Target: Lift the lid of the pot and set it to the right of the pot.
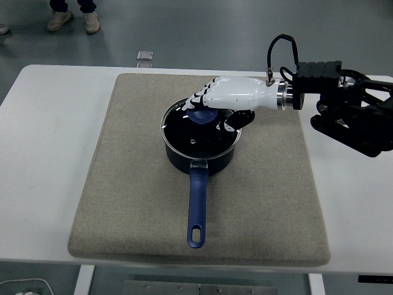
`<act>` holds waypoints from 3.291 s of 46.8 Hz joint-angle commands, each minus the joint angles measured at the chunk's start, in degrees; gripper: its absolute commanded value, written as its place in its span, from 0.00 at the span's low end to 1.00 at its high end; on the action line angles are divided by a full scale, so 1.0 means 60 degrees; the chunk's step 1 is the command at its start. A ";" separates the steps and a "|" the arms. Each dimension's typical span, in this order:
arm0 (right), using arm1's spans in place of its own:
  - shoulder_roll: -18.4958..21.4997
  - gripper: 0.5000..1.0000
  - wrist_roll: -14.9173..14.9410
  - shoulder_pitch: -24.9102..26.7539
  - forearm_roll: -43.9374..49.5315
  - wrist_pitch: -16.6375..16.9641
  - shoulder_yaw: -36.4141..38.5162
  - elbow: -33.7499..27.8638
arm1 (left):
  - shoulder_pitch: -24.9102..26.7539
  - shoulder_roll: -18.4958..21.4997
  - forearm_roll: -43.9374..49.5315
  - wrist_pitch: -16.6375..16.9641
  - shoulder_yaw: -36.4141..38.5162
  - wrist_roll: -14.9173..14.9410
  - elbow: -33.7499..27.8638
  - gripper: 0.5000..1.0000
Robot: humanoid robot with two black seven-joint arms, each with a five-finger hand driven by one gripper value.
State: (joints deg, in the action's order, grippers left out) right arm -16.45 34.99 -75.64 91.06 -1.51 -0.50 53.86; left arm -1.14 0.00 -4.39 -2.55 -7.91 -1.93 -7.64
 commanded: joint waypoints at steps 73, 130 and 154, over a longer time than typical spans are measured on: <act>0.0002 0.00 0.0001 -0.0605 -0.0338 0.0574 0.0069 0.0003 | -0.0001 0.0000 0.0000 0.0001 -0.0014 0.0000 -0.0001 1.00; -0.0144 0.00 0.0001 -0.1060 -0.0734 0.0940 0.0025 -0.3365 | -0.0001 0.0000 0.0000 0.0001 0.0000 0.0000 -0.0001 1.00; -0.0554 0.00 0.0001 -0.0913 -0.0690 0.1028 -0.0781 -0.3630 | -0.0001 0.0000 0.0000 0.0001 0.0000 0.0000 -0.0001 1.00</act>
State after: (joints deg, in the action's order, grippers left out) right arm -19.24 35.01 -81.29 86.90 4.39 -4.45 32.01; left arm -1.15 0.00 -4.39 -2.55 -7.92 -1.94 -7.65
